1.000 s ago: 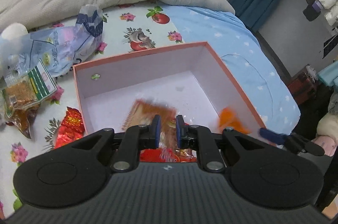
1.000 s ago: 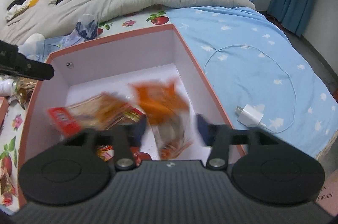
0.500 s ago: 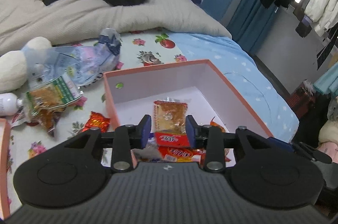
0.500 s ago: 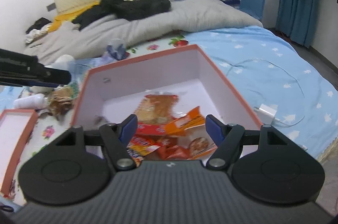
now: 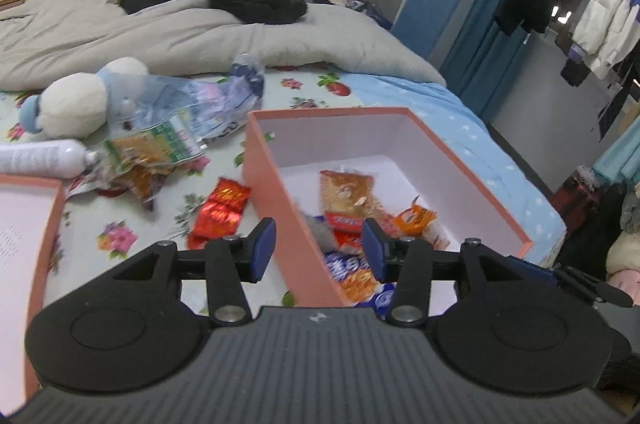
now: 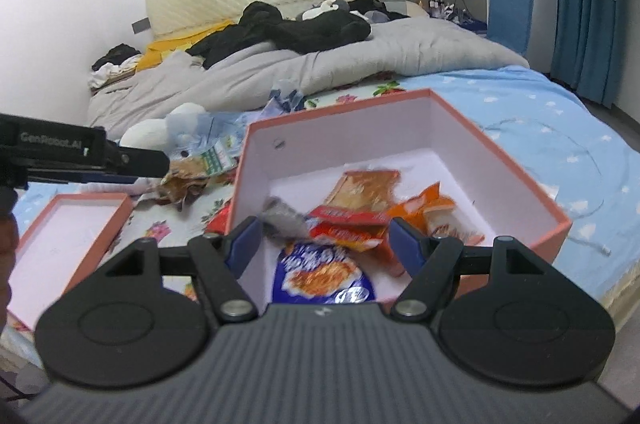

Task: Organize snacks
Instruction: 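Withdraw both tools from the box toward the remaining snacks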

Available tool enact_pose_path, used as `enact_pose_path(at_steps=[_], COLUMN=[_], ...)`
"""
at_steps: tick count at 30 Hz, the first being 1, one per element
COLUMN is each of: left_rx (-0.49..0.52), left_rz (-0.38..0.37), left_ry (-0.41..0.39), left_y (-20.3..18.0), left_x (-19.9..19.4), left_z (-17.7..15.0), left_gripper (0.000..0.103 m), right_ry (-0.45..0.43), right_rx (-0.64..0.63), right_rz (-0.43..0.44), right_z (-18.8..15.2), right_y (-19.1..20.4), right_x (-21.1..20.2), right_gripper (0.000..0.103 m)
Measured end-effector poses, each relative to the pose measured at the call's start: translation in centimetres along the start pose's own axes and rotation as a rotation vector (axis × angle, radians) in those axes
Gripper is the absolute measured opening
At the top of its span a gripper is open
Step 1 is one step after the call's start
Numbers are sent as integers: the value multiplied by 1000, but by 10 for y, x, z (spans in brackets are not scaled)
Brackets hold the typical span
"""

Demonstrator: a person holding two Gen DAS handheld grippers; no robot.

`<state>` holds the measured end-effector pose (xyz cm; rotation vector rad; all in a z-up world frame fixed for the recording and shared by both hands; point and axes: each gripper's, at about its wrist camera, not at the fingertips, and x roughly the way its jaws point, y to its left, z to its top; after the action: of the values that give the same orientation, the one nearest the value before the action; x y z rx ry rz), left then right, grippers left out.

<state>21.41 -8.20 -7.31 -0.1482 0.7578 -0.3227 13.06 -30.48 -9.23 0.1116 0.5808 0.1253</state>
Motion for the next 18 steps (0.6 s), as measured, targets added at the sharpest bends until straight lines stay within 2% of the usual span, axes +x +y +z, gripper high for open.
enact_pose_path(at_steps=[9, 12, 16, 18], left_rx=[-72, -114, -155, -179], left_rz=[72, 88, 143, 159], left_ry=[14, 23, 45, 69], left_y=[35, 50, 73, 85], left_x=[-39, -50, -61, -61], left_z=[-46, -63, -88, -98], left_gripper=[55, 59, 72, 72], right_ry=[-5, -6, -6, 0], right_rx=[-43, -60, -68, -65], right_rz=[72, 97, 124, 128], right_z=[-25, -32, -41, -46], right_y=[34, 45, 59, 64], right_x=[-18, -22, -24, -23], right_gripper=[73, 73, 73, 73])
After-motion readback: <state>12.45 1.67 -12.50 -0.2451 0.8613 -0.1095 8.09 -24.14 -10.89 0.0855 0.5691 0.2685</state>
